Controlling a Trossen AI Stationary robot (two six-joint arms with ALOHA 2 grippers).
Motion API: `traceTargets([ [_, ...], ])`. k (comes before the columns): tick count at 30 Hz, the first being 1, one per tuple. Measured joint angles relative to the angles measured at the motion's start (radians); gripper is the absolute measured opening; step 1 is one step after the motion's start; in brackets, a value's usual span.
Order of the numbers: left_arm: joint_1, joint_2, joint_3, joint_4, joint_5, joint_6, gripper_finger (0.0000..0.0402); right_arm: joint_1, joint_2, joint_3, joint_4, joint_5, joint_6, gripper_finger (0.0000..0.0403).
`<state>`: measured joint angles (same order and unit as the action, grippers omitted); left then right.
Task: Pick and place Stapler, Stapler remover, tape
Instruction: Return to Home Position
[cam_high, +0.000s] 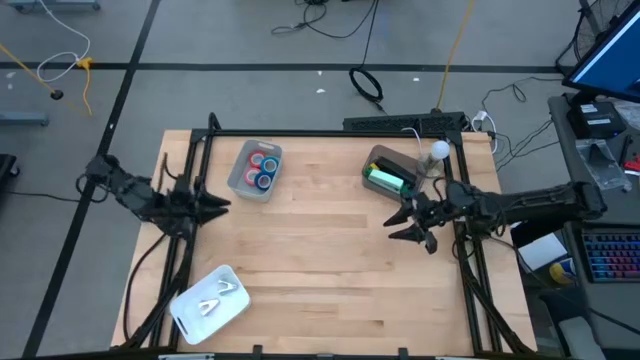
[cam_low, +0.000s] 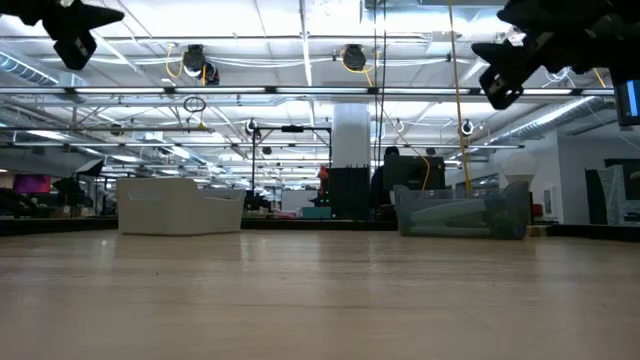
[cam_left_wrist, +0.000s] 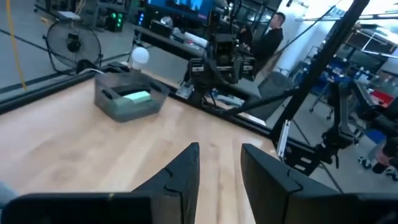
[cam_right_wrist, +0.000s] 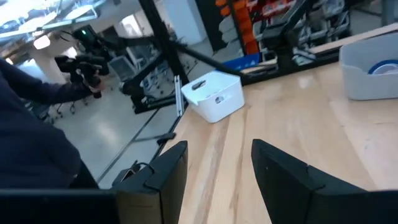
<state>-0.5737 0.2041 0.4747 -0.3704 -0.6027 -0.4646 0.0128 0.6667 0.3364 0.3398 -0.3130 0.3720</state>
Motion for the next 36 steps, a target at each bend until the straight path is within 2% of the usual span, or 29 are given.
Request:
traceTargets([
  [6, 0.018, -0.148, 0.000, -0.147, 0.008, 0.011, 0.0118, -0.030, -0.109, -0.087, 0.002, 0.003, 0.025, 0.0171],
  [11, 0.017, -0.164, 0.000, -0.270, 0.003, 0.009, 0.0118, -0.046, -0.130, -0.177, 0.082, 0.007, 0.113, 0.0171],
  [15, 0.017, -0.164, 0.000, -0.355, 0.000, -0.054, 0.0118, -0.053, -0.130, -0.244, 0.186, 0.000, 0.140, 0.0171],
  [20, 0.017, -0.164, 0.000, -0.389, 0.001, -0.176, 0.0118, -0.053, -0.134, -0.272, 0.240, 0.001, 0.136, 0.0171],
  [28, 0.017, -0.200, 0.001, -0.387, -0.002, -0.048, 0.0118, -0.054, -0.191, -0.275, 0.194, -0.005, 0.110, 0.0171],
  [36, 0.016, -0.199, 0.002, -0.363, 0.000, -0.051, 0.0118, -0.066, -0.329, -0.277, 0.116, -0.024, 0.054, 0.0171],
])
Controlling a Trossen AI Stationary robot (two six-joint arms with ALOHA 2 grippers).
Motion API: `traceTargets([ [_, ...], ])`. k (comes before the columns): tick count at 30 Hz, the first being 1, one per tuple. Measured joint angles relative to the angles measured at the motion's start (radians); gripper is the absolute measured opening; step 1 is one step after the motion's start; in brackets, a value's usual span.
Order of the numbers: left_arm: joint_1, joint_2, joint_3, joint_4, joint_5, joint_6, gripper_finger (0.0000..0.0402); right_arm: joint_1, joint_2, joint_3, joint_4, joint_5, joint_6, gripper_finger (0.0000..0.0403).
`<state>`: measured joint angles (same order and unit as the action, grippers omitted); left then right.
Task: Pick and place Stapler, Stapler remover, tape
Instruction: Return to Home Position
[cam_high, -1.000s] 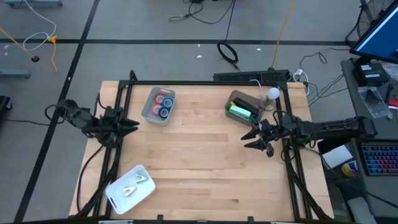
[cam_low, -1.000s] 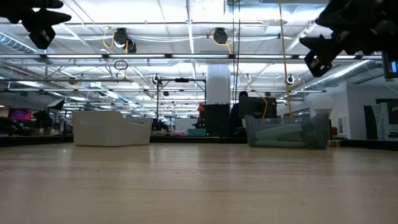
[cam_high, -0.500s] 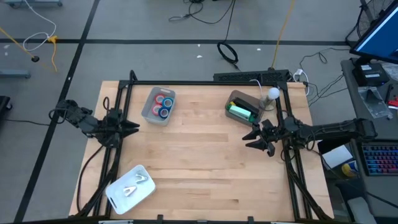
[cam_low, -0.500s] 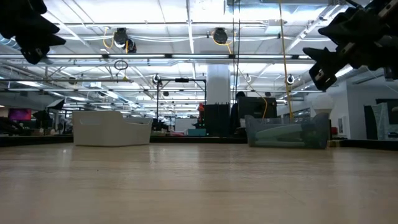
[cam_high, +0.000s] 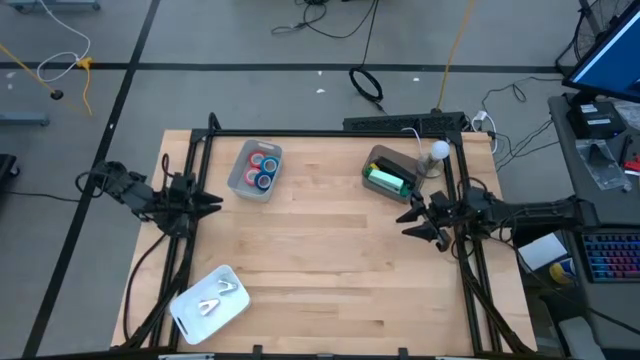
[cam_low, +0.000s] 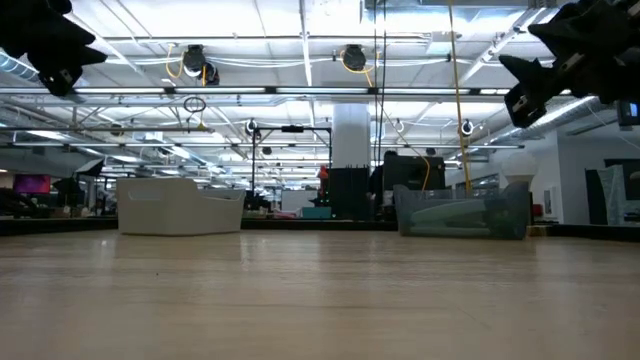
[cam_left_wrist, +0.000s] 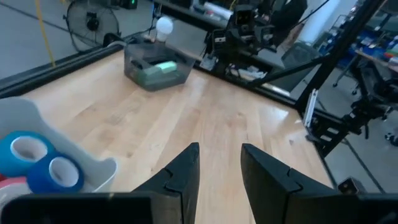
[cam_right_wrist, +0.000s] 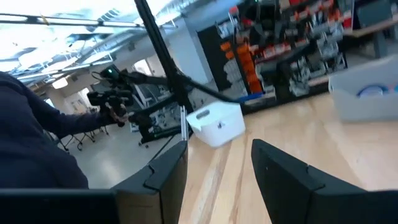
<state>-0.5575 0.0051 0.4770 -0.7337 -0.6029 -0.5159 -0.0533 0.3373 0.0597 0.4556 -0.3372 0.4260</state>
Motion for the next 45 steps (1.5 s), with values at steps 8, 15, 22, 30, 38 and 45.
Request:
traceTargets([
  [8, 0.000, 0.000, 0.001, 0.095, 0.001, 0.138, 0.0118, -0.044, -0.131, 0.000, -0.080, -0.005, -0.044, 0.0171],
  [15, 0.000, 0.000, -0.024, 0.206, 0.002, 0.268, 0.0118, -0.053, -0.162, -0.001, -0.231, -0.005, 0.013, 0.0171],
  [22, 0.000, 0.000, -0.143, 0.343, 0.061, 0.293, 0.0118, -0.053, -0.163, -0.001, -0.229, -0.005, -0.026, 0.0171],
  [30, 0.000, 0.000, -0.224, 0.453, 0.106, 0.340, 0.0118, -0.053, -0.163, -0.001, -0.230, -0.008, -0.029, 0.0171],
  [38, 0.001, 0.000, -0.320, 0.556, 0.134, 0.362, 0.0118, -0.053, -0.163, -0.001, -0.237, -0.007, -0.045, 0.0171],
  [45, 0.033, 0.000, -0.332, 0.556, 0.133, 0.385, 0.0118, -0.053, -0.163, -0.001, -0.249, -0.007, -0.039, 0.0171],
])
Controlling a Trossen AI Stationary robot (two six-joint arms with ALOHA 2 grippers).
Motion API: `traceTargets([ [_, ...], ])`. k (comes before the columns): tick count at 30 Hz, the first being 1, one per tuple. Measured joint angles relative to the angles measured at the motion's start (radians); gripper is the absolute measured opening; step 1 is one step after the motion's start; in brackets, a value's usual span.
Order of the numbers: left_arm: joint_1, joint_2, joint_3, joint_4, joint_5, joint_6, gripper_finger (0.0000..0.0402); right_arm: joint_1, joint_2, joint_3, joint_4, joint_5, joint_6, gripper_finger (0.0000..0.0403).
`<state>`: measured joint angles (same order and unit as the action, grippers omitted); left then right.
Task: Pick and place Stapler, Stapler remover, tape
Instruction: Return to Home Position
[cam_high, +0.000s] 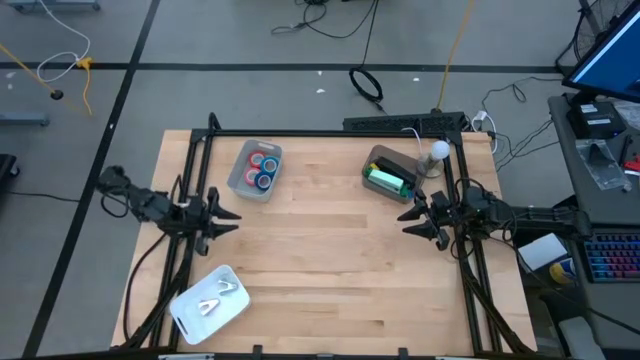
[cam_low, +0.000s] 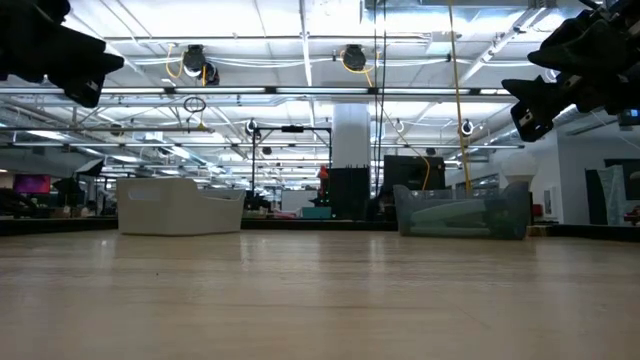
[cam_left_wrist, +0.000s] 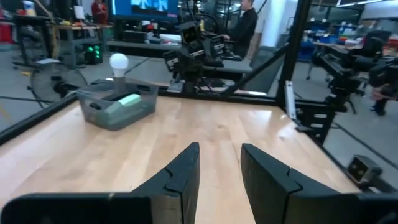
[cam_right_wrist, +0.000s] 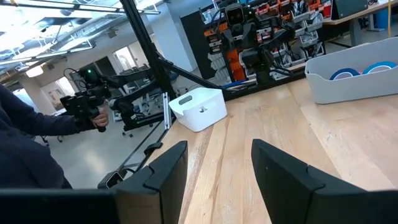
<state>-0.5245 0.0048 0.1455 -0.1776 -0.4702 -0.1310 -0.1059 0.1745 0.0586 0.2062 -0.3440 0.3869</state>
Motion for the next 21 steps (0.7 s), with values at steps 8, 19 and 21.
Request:
traceTargets([
  [8, 0.104, 0.000, 0.000, -0.006, 0.059, 0.025, 0.0118, 0.000, 0.000, 0.000, 0.000, 0.001, 0.010, 0.0171],
  [19, 0.184, 0.000, 0.000, -0.096, 0.158, -0.026, 0.0118, 0.000, 0.000, 0.000, -0.024, 0.059, -0.021, 0.0171],
  [21, 0.184, 0.000, 0.000, -0.081, 0.159, -0.027, 0.0118, 0.000, 0.000, 0.000, -0.016, 0.056, -0.033, 0.0171],
])
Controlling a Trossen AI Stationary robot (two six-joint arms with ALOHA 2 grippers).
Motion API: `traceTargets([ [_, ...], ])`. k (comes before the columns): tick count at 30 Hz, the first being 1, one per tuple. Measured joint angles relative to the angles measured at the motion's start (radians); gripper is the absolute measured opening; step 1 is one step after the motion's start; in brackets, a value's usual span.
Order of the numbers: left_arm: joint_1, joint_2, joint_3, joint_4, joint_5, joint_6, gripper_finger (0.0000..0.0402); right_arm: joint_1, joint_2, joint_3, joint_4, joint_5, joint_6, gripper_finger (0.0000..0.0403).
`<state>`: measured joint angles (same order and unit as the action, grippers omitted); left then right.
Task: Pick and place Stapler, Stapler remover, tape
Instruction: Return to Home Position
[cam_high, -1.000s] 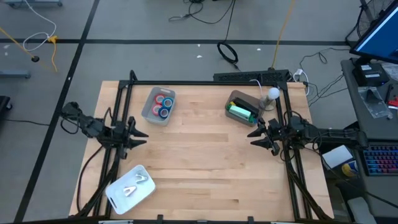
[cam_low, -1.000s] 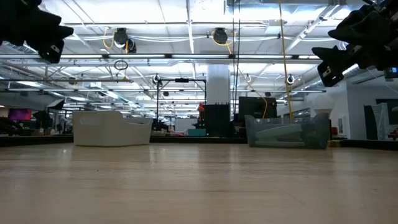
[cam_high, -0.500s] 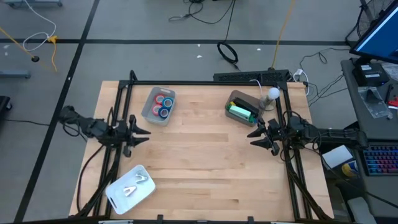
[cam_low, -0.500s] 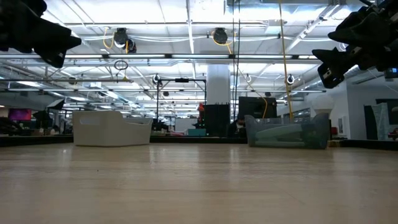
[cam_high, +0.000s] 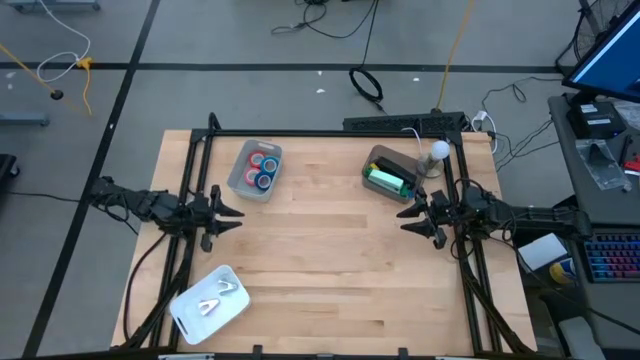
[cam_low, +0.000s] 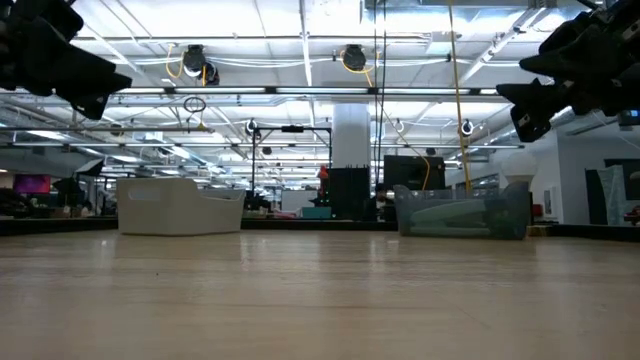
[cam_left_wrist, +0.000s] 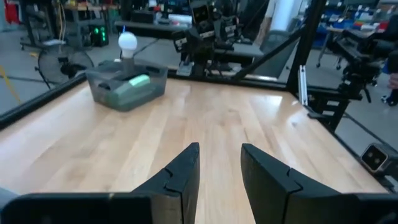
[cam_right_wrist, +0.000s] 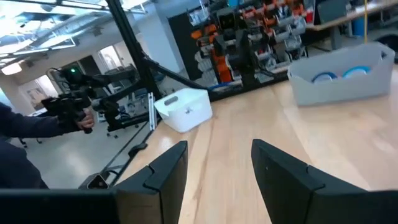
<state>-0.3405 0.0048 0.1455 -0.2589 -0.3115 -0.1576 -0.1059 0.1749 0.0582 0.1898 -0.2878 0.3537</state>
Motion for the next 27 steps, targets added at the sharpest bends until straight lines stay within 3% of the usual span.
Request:
traceTargets([
  [6, -0.002, 0.000, 0.000, 0.038, 0.004, 0.044, 0.0118, 0.000, 0.000, 0.000, 0.034, 0.006, -0.024, 0.0171],
  [14, -0.002, 0.002, -0.070, 0.114, 0.033, 0.048, 0.0118, 0.000, 0.000, 0.000, 0.000, 0.153, -0.090, 0.0171],
  [27, -0.002, 0.006, -0.075, 0.135, 0.007, 0.053, 0.0118, 0.000, 0.000, 0.000, -0.048, 0.154, -0.153, 0.0171],
])
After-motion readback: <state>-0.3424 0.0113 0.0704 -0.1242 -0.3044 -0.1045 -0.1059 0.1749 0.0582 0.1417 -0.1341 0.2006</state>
